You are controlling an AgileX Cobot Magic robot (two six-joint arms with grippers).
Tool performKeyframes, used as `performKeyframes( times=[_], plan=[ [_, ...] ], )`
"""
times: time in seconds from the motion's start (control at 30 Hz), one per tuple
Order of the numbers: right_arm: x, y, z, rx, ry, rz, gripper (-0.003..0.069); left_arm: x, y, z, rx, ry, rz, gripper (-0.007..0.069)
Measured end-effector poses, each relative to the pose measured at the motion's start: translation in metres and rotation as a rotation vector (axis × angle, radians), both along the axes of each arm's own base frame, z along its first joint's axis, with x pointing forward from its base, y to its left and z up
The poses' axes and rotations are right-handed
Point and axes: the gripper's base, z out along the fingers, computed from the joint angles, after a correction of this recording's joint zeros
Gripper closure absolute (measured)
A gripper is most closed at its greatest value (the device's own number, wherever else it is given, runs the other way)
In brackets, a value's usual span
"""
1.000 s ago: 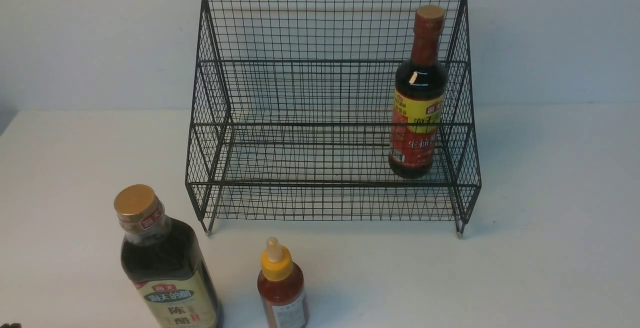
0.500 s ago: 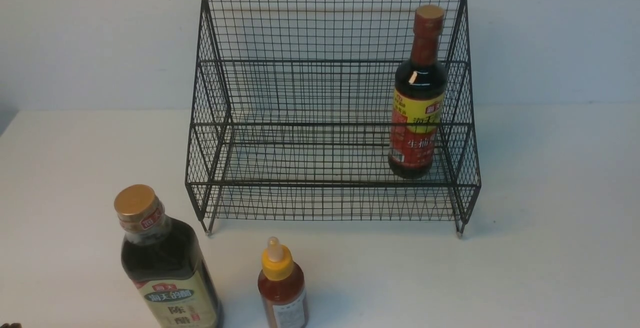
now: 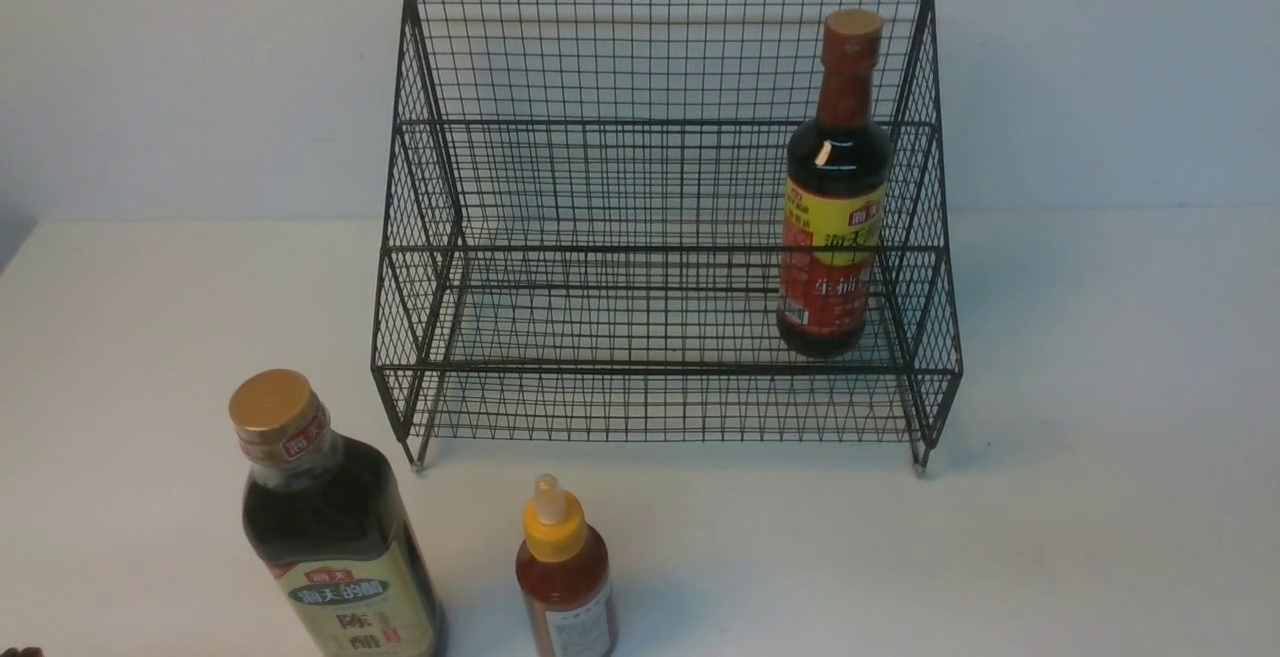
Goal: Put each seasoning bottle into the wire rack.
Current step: Use the left arm to grab the condiment bottle closest to it
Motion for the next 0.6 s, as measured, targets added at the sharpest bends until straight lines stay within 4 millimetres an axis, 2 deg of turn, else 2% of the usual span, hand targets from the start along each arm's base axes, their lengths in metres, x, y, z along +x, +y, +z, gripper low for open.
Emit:
performKeyframes(
  times=[0.3,0.47,0.6],
  plan=[
    [0.0,-0.001,-0.003,-0.027,0.008,-0.001,0.0673,0.0,0.0,0.0,0.0,0.0,0.0,0.0629],
    [0.002,-0.008,0.0,-0.131,-0.066,-0.066,0.0673,0.0,0.0,0.0,0.0,0.0,0.0,0.0629],
    [0.002,-0.016,-0.014,-0.196,-0.115,-0.137,0.0673,0.0,0.0,0.0,0.0,0.0,0.0,0.0629]
  ],
)
